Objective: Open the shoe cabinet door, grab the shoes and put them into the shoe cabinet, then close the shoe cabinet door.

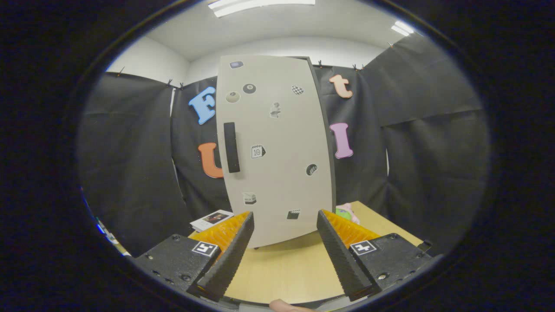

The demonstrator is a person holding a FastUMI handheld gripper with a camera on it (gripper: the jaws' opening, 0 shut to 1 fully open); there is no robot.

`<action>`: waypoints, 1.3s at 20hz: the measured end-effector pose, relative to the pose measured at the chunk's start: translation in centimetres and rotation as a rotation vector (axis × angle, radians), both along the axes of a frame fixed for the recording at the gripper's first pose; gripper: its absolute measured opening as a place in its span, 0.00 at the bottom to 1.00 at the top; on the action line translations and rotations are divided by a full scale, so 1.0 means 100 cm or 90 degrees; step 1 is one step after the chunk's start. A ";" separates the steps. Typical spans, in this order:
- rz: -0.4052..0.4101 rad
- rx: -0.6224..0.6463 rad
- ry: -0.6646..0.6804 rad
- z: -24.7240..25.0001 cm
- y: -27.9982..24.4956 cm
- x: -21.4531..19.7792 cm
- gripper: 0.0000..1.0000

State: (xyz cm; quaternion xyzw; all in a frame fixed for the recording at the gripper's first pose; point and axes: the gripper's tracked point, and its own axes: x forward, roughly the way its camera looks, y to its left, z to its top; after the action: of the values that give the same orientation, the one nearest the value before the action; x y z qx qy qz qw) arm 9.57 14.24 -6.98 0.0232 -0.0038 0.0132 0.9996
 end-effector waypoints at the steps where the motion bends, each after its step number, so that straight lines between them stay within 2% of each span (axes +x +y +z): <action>1: -0.008 -0.014 -0.011 0.004 -0.002 -0.002 0.97; 8: -0.043 -0.048 -0.035 0.008 -0.015 -0.004 0.99; 21: -0.035 -0.064 -0.029 0.010 -0.015 -0.008 0.99; 26: -0.046 -0.073 -0.059 0.019 -0.015 -0.019 0.99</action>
State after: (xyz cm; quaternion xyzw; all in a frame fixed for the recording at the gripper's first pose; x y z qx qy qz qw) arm 7.62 12.73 -5.03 -0.0348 -0.0501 -0.0213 0.9979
